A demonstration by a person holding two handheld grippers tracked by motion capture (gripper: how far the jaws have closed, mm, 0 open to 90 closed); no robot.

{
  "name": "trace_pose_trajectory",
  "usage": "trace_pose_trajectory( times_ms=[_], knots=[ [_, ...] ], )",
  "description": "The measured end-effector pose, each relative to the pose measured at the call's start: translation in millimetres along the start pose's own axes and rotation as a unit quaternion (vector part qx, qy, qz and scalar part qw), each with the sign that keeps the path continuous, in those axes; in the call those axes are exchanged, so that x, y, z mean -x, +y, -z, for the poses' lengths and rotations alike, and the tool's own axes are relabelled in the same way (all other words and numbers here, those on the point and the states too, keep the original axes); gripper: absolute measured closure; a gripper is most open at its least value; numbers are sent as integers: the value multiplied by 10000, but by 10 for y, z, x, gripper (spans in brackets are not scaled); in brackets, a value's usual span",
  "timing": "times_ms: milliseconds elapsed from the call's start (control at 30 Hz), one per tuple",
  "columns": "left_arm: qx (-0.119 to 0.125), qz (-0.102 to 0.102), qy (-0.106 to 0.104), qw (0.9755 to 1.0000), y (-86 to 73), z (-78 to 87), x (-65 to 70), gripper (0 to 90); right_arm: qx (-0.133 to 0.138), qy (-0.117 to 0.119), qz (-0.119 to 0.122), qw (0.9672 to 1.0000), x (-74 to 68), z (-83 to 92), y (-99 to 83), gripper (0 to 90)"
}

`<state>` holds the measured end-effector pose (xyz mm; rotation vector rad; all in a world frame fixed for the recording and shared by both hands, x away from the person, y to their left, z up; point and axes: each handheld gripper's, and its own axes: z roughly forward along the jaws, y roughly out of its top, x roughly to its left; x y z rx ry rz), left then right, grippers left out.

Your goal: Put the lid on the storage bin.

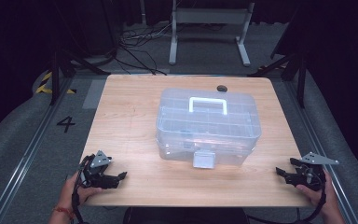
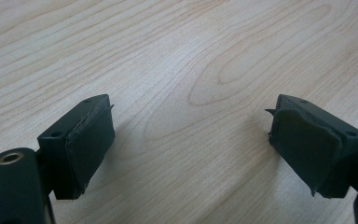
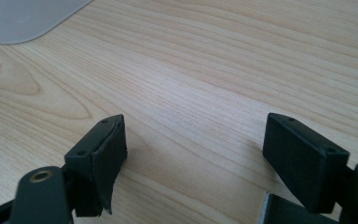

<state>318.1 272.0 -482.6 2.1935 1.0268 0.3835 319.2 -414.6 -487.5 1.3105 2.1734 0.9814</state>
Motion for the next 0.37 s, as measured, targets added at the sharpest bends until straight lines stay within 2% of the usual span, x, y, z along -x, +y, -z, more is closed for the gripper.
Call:
trace_pose_trajectory(
  times_ms=[67, 100, 367],
  knots=[
    [-14, -57, 100, 9999, 14, -5, -6, 134, 1, 0, 2, 10000, 0, 0, 0, 220],
    [-8, 14, 94, 10000, 14, -11, 0, 130, 1, -1, 1, 10000, 0, 0, 0, 220],
    [-23, 20, 80, 10000, 27, -25, -11, 120, 0, -1, 0, 10000, 0, 0, 0, 221]
  ],
)
